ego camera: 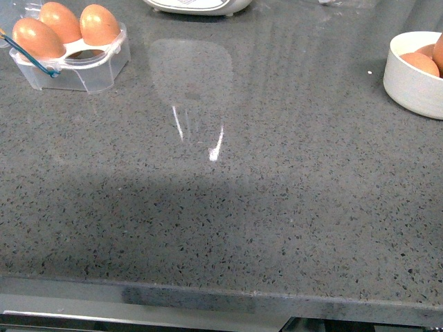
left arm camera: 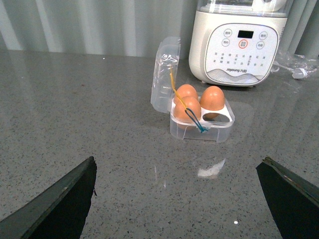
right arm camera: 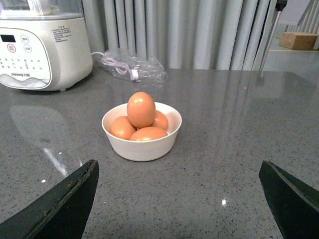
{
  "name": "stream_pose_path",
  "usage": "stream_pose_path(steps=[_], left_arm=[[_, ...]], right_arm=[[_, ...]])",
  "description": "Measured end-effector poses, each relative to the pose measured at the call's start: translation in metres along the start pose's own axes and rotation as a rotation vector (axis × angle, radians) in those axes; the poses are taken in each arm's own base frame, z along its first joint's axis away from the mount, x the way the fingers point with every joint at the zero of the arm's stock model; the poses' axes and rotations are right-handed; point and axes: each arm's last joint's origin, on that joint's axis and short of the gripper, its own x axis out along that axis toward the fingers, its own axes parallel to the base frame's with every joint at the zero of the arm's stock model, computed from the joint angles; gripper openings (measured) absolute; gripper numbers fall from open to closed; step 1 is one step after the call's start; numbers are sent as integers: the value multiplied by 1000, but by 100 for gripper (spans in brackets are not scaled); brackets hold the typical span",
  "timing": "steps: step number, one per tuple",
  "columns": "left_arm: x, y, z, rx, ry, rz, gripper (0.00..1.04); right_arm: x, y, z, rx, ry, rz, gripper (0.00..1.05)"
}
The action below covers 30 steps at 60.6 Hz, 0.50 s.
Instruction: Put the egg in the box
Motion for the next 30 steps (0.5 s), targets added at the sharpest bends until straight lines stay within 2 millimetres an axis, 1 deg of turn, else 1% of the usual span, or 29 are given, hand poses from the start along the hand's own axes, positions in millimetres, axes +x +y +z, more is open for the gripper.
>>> stream_pose_path(steps=[30], left_arm=[[0,0,0,0,0,0,98]], right_arm=[[0,0,0,0,0,0,97]])
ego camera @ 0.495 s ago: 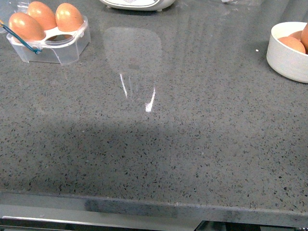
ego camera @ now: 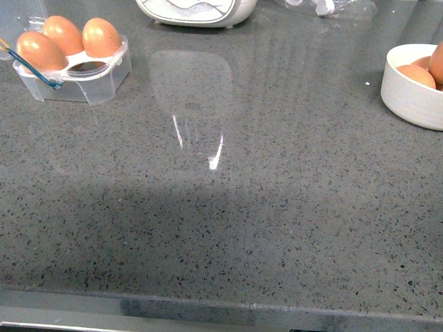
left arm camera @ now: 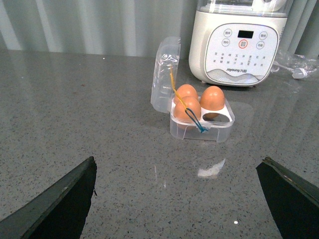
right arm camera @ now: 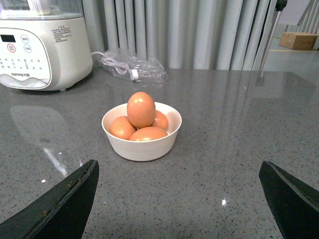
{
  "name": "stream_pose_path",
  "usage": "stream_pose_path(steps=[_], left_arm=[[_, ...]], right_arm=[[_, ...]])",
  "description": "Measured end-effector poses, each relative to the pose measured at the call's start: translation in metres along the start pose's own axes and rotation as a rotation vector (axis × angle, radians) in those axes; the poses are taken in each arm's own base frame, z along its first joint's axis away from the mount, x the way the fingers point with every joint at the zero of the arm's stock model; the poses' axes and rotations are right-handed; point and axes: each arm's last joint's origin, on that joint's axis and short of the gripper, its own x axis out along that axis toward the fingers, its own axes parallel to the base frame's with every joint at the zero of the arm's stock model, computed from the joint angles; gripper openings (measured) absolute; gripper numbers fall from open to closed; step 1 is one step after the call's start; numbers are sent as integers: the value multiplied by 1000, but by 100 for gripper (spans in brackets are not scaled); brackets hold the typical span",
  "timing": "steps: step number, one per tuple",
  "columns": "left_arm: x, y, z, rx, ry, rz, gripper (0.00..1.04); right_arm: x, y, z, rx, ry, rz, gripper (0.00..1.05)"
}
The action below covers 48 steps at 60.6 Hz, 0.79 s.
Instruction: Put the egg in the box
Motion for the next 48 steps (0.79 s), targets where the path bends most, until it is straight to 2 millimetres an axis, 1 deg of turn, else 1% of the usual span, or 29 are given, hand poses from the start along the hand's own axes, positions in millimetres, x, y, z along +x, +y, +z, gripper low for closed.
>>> stream_pose_path(steps=[38,40,45,48], left_arm=[[0,0,0,0,0,0,98],[0,0,0,0,0,0,98],[0,0,0,0,0,0,98],[0,0,0,0,0,0,98]], right_arm=[[0,0,0,0,0,0,97],[0,0,-1,-3,18,6,97],[2,1,2,-20,153,27,97],[5,1,7,-26,169,31,97]])
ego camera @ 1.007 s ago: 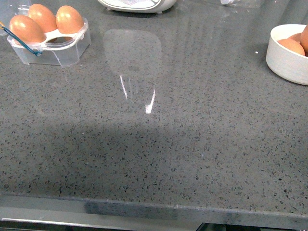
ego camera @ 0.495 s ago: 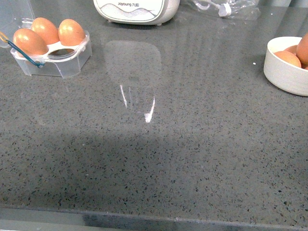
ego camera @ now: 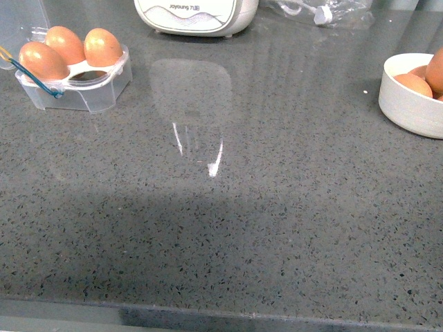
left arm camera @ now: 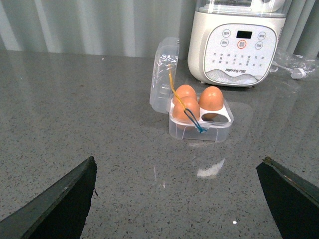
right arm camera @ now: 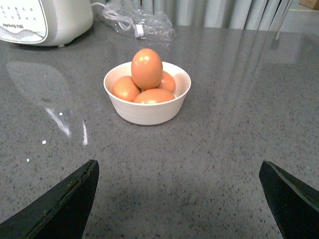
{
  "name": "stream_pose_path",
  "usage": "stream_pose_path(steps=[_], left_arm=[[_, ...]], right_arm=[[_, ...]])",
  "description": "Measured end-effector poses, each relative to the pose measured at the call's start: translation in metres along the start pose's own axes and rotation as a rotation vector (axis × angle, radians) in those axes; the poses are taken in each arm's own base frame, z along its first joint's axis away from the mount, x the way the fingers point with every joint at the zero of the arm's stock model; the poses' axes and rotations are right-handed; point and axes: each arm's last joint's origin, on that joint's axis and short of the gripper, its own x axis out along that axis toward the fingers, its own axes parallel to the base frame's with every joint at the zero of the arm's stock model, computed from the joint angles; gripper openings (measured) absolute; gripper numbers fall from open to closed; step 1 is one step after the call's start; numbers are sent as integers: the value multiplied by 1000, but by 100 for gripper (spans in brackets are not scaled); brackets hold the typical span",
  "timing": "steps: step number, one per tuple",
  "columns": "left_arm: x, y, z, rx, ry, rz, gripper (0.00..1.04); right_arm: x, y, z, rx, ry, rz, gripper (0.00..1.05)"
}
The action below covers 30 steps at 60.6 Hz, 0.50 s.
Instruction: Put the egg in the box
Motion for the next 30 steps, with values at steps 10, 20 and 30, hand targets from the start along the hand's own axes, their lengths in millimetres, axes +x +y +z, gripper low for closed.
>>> stream_pose_path(steps=[10,20,30], left_arm=[[0,0,0,0,0,0,98],[0,0,0,0,0,0,98],[0,0,0,0,0,0,98]], right_arm=[[10,0,34,-28,-91,-2,97],[36,-2,74,-57,-183,-7,97],[87,-7,97,-58,-135,-22,97]])
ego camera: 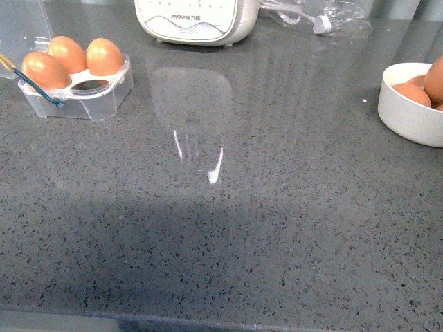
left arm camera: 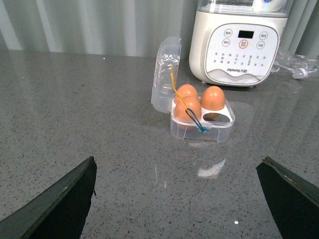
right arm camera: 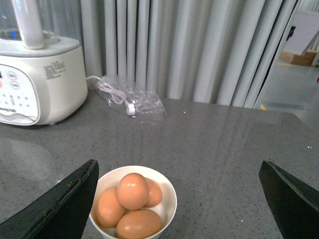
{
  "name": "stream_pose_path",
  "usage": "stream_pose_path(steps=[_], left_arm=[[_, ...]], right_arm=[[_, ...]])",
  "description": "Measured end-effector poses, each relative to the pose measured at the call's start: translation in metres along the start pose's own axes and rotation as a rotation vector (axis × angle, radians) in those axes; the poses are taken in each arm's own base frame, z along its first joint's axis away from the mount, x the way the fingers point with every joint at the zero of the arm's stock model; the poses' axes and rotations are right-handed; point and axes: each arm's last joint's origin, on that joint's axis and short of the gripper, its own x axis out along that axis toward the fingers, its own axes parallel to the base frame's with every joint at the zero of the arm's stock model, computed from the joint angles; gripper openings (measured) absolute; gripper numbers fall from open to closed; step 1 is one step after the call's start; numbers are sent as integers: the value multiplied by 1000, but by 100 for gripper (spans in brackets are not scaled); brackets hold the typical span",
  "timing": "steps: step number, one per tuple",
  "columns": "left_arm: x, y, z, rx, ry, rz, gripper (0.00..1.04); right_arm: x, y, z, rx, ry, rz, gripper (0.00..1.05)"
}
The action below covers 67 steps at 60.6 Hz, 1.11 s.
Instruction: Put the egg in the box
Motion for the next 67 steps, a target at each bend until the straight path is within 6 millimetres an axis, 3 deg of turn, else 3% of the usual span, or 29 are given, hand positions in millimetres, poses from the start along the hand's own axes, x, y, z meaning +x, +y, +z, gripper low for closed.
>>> stream_pose_path(steps=[17,27,67], left_arm=[[0,0,0,0,0,0,98],[0,0,0,0,0,0,98],[0,0,0,0,0,0,98]], right_arm=[[65,-1,-11,32,170,2,97],[85,2,-24,53,267,27,97],[106,17,-56,93,399,110,97]])
